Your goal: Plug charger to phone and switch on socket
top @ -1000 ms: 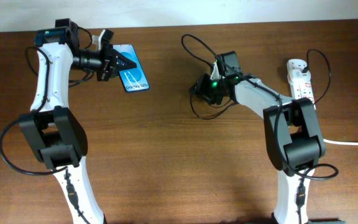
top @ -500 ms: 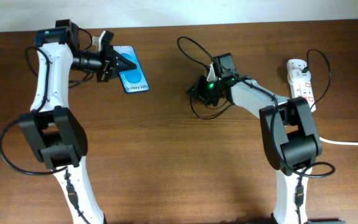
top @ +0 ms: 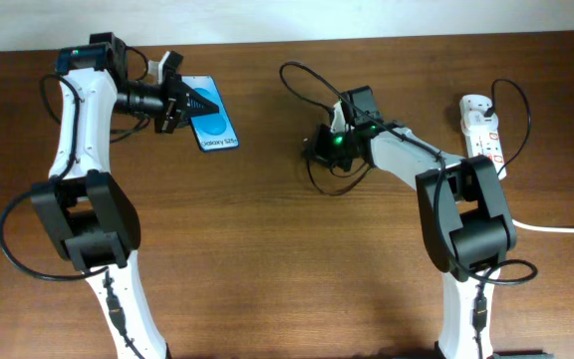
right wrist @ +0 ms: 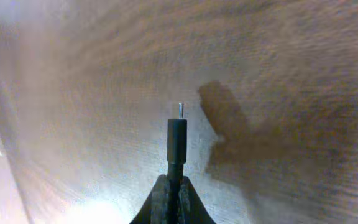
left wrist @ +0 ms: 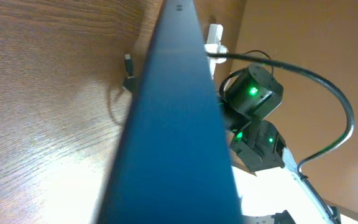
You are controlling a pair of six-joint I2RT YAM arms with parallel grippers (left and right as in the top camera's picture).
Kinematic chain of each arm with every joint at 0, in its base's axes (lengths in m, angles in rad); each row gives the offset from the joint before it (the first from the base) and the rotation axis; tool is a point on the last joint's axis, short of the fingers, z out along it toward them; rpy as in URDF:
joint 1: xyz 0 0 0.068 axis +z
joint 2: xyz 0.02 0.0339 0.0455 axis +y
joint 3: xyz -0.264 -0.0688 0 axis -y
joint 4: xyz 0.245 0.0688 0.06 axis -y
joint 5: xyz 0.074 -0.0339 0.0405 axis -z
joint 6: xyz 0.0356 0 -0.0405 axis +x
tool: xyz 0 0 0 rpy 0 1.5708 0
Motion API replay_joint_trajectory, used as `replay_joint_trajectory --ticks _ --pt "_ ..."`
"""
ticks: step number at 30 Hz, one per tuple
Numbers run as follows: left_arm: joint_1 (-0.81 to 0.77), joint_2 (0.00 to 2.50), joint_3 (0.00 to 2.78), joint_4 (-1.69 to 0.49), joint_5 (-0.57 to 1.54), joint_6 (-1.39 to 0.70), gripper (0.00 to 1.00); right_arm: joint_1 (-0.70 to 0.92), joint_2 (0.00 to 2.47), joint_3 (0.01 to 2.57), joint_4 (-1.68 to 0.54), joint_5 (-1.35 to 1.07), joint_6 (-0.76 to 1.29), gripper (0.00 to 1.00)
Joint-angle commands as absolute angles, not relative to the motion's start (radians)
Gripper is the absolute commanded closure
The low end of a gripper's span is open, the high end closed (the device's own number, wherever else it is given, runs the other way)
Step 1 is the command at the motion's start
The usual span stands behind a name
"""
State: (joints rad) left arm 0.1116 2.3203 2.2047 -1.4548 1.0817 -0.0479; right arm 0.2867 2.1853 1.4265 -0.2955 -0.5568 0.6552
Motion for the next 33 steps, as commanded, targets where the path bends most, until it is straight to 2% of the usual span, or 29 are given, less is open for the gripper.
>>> replay_joint_trajectory --ticks 1,4,7,11,14,20,24,33 --pt "0.113 2.285 2.213 -1.457 1.096 -0.029 1.0 0.278 2.093 1.432 -0.338 -0.666 0.408 0.96" --pt "0.101 2.285 2.213 -1.457 1.139 -0.025 1.0 0.269 1.991 1.432 -0.44 -0.732 0.267 0.96" --pt "0.08 2.284 2.213 -1.455 1.267 0.064 1.0 0.266 1.845 1.432 -0.583 -0.805 0.144 0.96" --pt "0.063 2.284 2.213 -1.438 1.41 0.07 1.0 0.266 1.676 1.432 -0.71 -0.806 0.131 0.96" --pt "0.049 2.284 2.213 -1.394 1.574 0.066 1.0 0.276 1.596 1.432 -0.735 -0.81 0.223 0.96" --pt "0.019 2.284 2.213 -1.389 1.574 0.01 1.0 0.361 1.559 1.431 -0.718 -0.788 0.445 0.96" --pt "0.017 2.284 2.213 -1.367 1.574 -0.017 1.0 0.417 1.559 1.431 -0.669 -0.781 0.52 0.96" --pt "-0.015 2.284 2.213 -1.006 1.571 -0.401 1.0 0.433 1.559 1.431 -0.619 -0.775 0.604 0.96"
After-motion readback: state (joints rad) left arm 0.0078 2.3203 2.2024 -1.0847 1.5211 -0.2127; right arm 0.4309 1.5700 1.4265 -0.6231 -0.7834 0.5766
